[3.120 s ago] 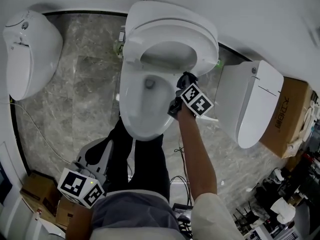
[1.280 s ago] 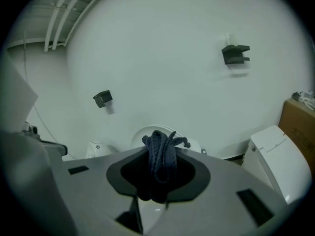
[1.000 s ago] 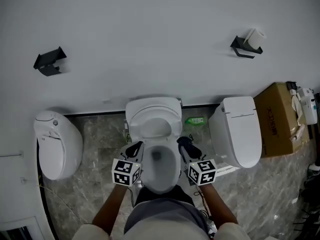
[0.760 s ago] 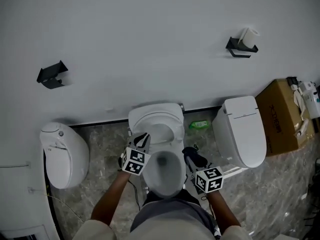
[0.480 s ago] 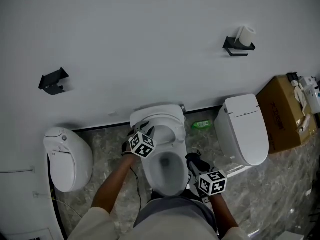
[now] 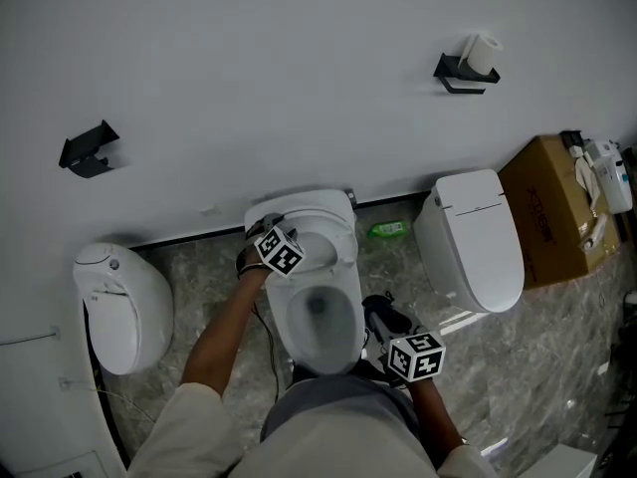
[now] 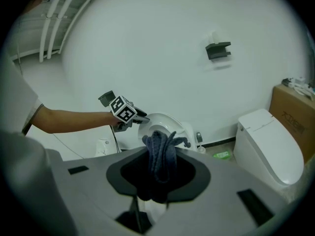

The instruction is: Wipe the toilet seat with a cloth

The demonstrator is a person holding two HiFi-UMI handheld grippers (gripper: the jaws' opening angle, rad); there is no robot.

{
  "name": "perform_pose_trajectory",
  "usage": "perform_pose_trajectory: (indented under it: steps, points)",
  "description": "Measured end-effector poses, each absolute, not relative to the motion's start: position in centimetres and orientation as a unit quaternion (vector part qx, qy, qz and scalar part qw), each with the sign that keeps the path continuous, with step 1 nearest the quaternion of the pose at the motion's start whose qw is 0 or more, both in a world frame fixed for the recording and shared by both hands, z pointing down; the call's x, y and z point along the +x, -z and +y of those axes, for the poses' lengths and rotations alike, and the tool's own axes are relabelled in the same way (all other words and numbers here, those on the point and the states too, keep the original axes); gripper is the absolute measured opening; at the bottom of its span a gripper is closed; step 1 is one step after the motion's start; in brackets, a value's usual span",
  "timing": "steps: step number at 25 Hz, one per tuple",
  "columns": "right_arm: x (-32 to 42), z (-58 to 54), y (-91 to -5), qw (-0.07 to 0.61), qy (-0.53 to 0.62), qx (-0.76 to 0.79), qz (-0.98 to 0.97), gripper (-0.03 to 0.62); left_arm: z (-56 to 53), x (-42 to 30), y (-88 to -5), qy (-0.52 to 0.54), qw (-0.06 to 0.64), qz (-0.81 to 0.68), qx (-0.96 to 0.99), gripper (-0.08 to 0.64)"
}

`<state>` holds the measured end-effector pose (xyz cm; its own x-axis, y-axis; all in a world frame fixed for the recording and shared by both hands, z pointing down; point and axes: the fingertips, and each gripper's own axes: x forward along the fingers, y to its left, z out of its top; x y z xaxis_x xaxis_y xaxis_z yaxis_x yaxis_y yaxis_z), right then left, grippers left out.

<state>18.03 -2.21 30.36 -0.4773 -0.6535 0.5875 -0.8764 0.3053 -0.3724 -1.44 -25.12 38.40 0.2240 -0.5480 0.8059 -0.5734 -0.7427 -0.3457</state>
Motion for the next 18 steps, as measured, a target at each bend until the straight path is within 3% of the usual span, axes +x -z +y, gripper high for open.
perform_pose_trajectory:
  steps: [6, 18]
  points:
    - [17.7, -1.7, -30.1, 0.168, -0.339, 0.477, -0.793, 0.087, -25.1, -1.3, -38.6, -0.517, -0.017, -0.349, 0.781, 0.158]
    - [16.0, -1.1, -29.9, 0.175, -0.341, 0.459, -0.801, 0.087, -23.0, -1.2, -37.7, -0.491, -0.004, -0.343, 0.801, 0.158]
